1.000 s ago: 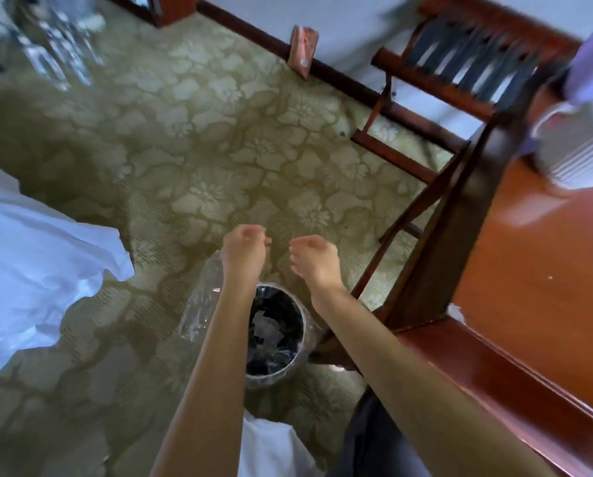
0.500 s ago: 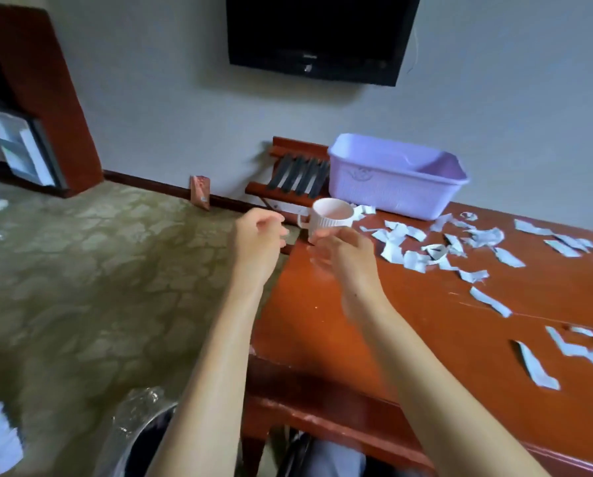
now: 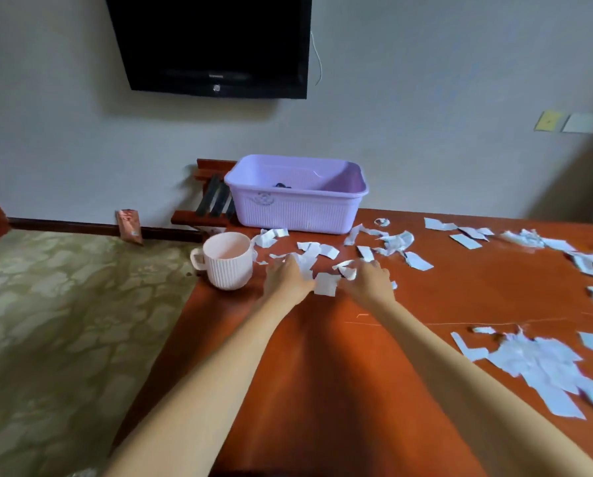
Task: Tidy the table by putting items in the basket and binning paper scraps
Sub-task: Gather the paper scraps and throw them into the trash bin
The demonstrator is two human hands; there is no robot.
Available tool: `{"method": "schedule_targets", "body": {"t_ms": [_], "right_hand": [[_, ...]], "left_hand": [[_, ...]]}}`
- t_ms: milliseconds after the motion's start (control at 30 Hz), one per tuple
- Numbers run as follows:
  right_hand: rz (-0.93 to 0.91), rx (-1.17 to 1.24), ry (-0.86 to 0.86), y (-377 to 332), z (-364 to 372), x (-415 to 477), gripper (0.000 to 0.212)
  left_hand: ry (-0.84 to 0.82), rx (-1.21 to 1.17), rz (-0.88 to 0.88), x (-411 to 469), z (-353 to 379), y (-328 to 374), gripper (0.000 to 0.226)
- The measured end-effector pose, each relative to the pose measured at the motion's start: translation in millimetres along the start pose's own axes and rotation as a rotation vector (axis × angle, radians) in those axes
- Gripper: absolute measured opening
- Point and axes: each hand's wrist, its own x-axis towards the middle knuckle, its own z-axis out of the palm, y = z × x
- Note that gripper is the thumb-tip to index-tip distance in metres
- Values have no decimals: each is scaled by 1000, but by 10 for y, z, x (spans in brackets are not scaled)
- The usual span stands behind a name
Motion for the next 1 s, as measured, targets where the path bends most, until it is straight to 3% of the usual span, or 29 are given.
{"method": "schedule_targets", "body": {"t_ms": [133, 233, 367, 500, 533, 633, 733, 900, 1000], "right_hand": [[36, -35, -76, 80, -7, 364, 67], [30, -50, -131, 100, 6, 549, 73], [45, 43, -157, 66, 41, 670, 32], [74, 125, -199, 51, 32, 670, 7], [91, 136, -196, 69, 35, 663, 15], [110, 194, -157, 115, 29, 629, 12], [161, 232, -136, 180, 26, 623, 28], [91, 155, -173, 282, -27, 602, 37], [50, 56, -223, 273, -15, 561, 48]], "left_hand": [[-31, 118, -54, 225, 138, 82, 84], [-16, 70, -70, 322, 241, 117, 74], [-15, -16, -9, 376, 272, 64, 46], [18, -89, -23, 392, 153, 49, 41], [6, -75, -15, 394, 130, 67, 41], [-65, 14, 46, 339, 139, 174, 44], [-124, 55, 43, 309, 269, 278, 53], [-183, 33, -10, 365, 288, 352, 88], [-195, 71, -18, 405, 283, 358, 71]]}}
